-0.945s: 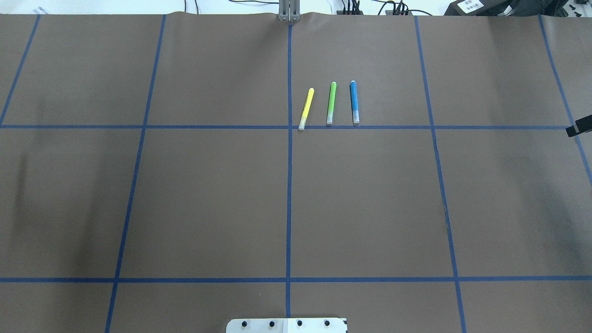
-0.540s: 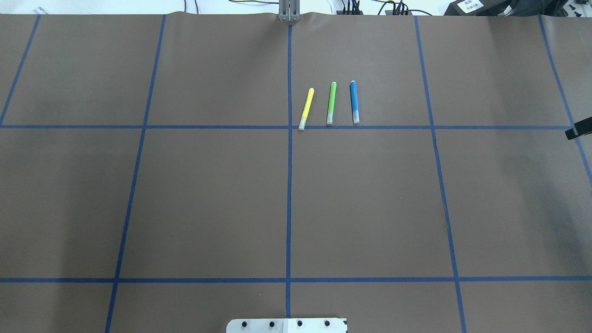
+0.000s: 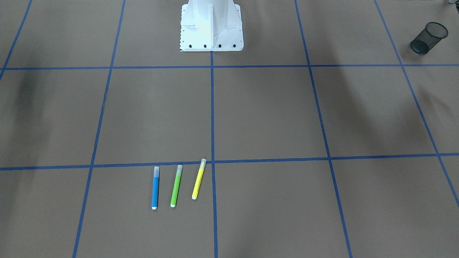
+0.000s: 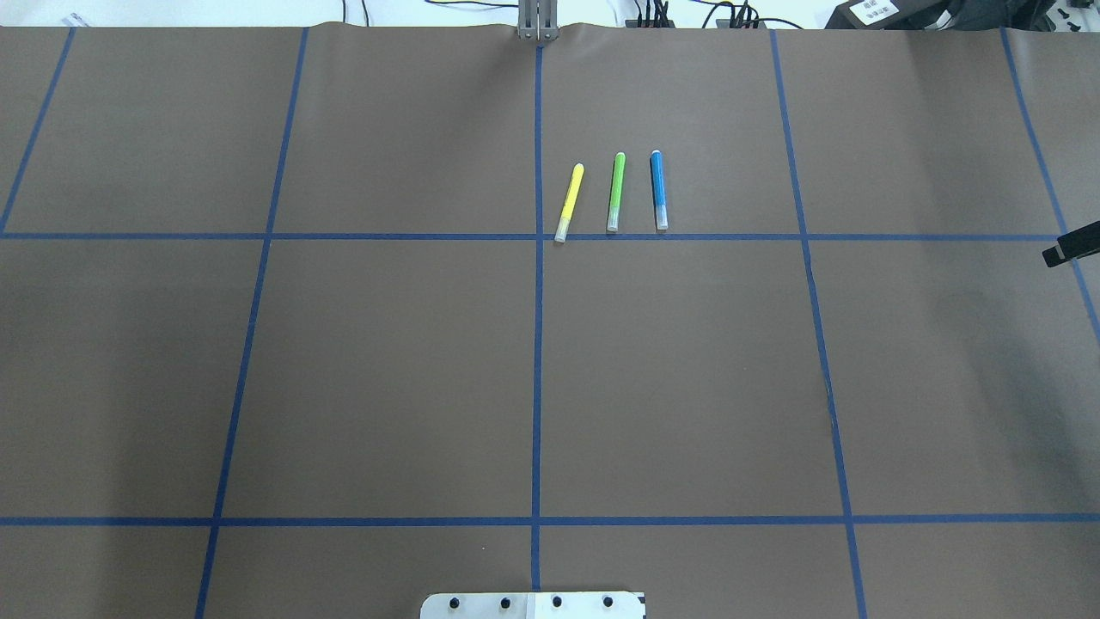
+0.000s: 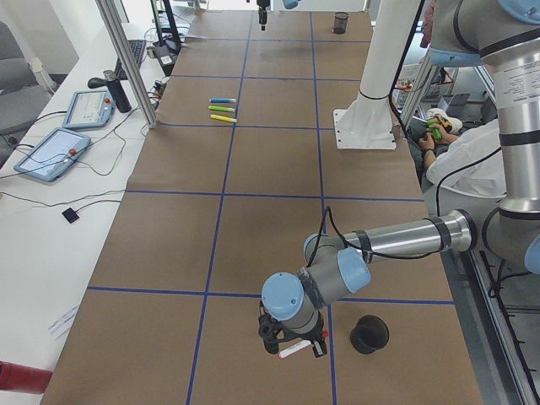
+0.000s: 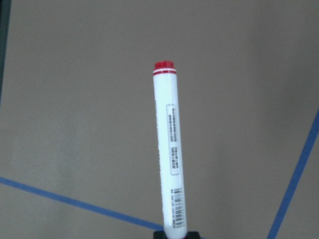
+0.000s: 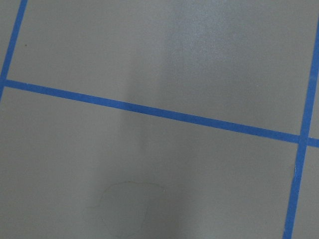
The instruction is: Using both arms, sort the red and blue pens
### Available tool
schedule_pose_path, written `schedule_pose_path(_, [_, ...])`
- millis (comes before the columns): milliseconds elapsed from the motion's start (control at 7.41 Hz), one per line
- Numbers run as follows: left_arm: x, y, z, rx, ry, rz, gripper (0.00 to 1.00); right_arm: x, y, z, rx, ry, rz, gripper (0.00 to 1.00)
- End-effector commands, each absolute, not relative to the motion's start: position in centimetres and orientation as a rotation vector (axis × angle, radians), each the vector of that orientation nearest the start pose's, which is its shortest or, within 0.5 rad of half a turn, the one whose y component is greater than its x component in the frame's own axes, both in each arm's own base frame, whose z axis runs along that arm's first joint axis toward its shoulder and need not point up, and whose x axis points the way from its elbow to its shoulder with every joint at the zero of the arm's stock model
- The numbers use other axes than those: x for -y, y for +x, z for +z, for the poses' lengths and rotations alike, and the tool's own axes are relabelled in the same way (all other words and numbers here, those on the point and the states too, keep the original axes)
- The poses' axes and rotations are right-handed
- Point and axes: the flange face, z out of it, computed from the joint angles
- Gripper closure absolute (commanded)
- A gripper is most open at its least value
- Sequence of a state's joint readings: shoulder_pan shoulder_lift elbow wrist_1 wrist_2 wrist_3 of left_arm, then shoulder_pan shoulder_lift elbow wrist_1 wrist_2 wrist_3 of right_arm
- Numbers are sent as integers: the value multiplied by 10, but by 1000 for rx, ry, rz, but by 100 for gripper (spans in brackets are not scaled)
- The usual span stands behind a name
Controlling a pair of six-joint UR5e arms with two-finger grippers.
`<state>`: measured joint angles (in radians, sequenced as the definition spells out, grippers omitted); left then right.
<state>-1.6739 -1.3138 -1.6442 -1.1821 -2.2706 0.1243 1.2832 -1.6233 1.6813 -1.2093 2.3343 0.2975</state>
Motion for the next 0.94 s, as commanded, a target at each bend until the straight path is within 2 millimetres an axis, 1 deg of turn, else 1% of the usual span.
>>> schedule_pose_path(0, [283,-113,759,-793,-612,-193,100,488,-84,595,831,150,-158,1])
schedule_pose_path(135, [266,-117,757,-814,-675,-192,100,488,-84,595,831,149,-159,1])
schedule_pose_path(270, [253,-116,755,-844,-752,-190,100,488,-86,596,836,142,-159,1])
schedule_pose_path(405, [239,-114,739,-875,-839,-200,100,487,-90,600,838,130,-165,1])
schedule_pose_path(540, [225,-112,729,-904,-935,-218,100,487,-92,602,837,124,-166,1])
schedule_pose_path(675, [215,-110,727,-930,-990,-218,100,487,-92,603,835,123,-166,1])
schedule_pose_path(810, [207,-109,729,-943,-1037,-230,100,487,-92,604,835,122,-165,1])
